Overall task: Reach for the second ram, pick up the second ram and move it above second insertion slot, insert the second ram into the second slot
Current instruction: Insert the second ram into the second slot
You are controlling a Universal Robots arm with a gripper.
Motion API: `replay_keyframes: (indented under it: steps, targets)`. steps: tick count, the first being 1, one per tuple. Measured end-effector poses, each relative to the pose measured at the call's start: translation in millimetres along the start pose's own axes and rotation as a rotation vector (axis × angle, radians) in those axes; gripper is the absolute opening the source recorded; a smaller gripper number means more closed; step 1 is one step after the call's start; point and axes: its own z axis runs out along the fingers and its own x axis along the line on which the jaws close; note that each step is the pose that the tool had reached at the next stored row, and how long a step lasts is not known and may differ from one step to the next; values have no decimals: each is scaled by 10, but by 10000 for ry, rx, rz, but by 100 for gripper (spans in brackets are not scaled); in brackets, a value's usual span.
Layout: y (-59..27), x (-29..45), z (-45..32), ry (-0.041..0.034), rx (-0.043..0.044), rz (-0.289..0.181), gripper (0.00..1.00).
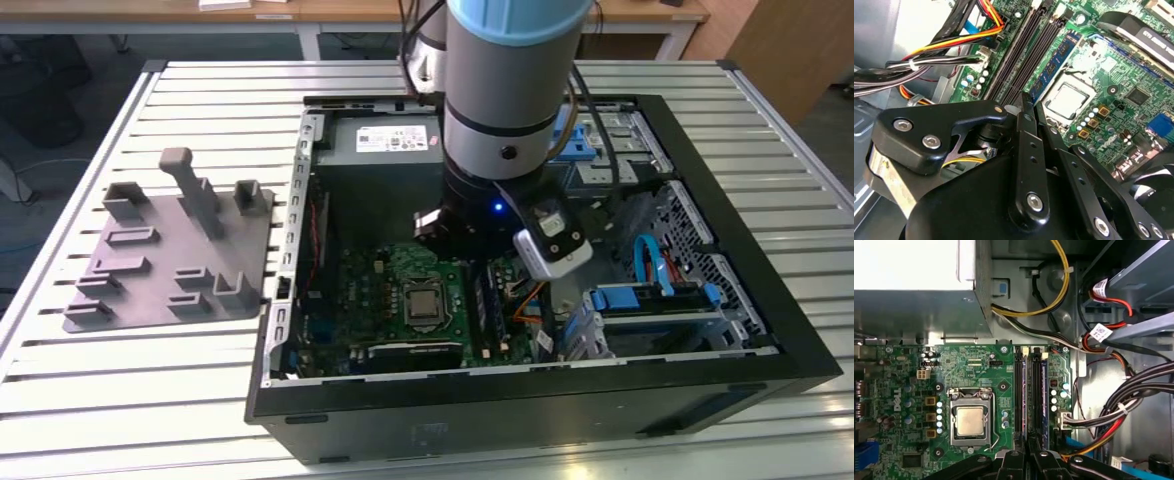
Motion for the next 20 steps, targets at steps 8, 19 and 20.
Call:
replay_keyframes:
  steps: [8, 19, 20]
  targets:
    - [-7, 12, 145, -3, 7, 81, 14]
    - [-11, 22, 345, -17, 29, 395, 14]
    - [-9, 23, 360, -18, 28, 406, 14]
